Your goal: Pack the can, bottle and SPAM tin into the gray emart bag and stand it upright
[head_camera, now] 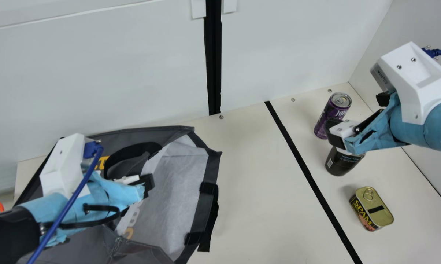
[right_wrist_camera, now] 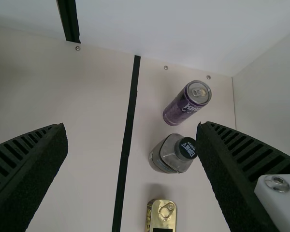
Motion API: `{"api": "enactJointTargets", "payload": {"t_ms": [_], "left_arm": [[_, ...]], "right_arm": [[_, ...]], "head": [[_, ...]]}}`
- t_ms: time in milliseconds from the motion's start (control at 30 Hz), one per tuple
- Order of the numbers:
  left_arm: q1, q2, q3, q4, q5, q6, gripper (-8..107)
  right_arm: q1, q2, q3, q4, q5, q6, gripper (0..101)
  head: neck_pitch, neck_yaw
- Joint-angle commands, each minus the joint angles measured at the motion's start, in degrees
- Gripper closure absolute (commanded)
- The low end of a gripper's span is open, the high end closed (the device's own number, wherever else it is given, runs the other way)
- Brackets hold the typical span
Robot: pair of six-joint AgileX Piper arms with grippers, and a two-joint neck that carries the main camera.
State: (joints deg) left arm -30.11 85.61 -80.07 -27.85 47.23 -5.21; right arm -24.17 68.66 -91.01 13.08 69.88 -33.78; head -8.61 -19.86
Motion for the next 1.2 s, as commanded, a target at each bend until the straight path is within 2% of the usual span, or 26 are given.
{"api": "enactJointTargets", "payload": {"t_ms": [0,400,533,1167], "left_arm": [[0.0,0.0,0.0,0.0,0.0,0.0,107],[0.0,0.0,0.0,0.0,0.0,0.0,107],[0.0,0.0,0.0,0.0,0.0,0.0,107],[0.0,0.0,0.0,0.0,0.0,0.0,107]], "right_arm": [[0.0,0.0,0.0,0.0,0.0,0.0,6],[0.0,0.0,0.0,0.0,0.0,0.0,6],[1.6,-0.7,0.7,-1.5,-0.4,1.8,6],[3.4,4.9,-5.0,-8.3,0.0,8.9,6]], "head": [[-1.4,-0.1],[-1.4,-0.1],[-1.4,-0.1],[-1.4,-0.1]]}}
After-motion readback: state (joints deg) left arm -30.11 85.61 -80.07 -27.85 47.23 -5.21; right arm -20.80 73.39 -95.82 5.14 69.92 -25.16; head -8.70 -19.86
